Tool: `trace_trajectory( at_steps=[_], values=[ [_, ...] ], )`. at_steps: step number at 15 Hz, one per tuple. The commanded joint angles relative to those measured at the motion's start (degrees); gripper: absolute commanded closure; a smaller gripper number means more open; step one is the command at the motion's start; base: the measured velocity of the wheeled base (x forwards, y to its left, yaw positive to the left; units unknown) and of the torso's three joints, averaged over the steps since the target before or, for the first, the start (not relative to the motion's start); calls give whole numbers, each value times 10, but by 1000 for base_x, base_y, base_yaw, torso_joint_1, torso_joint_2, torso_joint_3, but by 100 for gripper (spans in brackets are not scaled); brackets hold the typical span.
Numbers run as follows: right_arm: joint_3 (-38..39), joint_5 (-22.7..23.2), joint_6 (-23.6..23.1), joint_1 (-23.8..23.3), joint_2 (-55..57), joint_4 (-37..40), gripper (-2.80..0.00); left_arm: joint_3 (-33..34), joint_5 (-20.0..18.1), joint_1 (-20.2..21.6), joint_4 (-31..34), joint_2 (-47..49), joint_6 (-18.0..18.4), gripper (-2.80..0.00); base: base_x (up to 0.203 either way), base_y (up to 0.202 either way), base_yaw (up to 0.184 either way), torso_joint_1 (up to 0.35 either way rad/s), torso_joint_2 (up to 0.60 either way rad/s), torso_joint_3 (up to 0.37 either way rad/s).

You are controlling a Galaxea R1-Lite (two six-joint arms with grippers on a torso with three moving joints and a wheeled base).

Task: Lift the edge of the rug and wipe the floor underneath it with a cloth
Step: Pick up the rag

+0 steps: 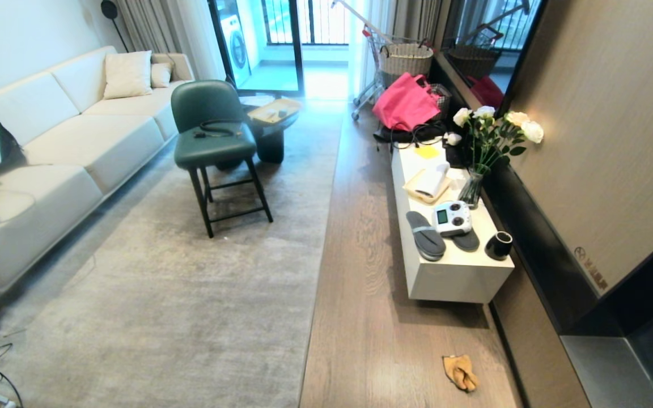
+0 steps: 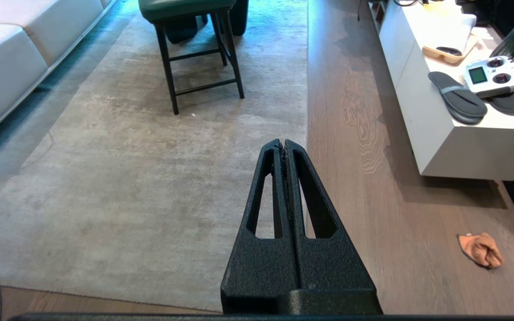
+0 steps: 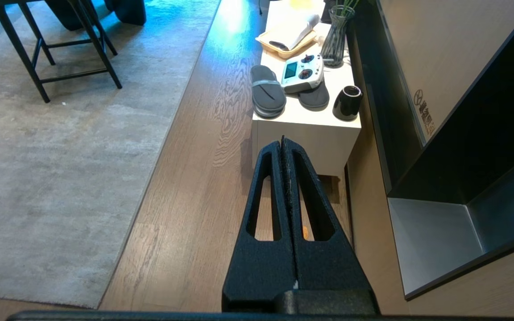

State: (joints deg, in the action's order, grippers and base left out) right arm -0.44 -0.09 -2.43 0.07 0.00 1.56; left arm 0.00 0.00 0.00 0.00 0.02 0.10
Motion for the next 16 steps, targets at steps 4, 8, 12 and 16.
trace_trajectory(
  at_steps=[4, 8, 12, 16],
  values=[
    [0, 0, 0, 0, 0, 0, 0, -1, 0, 0, 0, 0, -1, 0, 0, 0, 0, 0, 0, 0],
    [0, 0, 0, 0, 0, 0, 0, 0, 0, 0, 0, 0, 0, 0, 0, 0, 0, 0, 0, 0],
    [0, 0, 0, 0, 0, 0, 0, 0, 0, 0, 0, 0, 0, 0, 0, 0, 0, 0, 0, 0],
    [0, 0, 1, 0, 0, 0, 0, 0, 0, 0, 0, 0, 0, 0, 0, 0, 0, 0, 0, 0]
  ],
)
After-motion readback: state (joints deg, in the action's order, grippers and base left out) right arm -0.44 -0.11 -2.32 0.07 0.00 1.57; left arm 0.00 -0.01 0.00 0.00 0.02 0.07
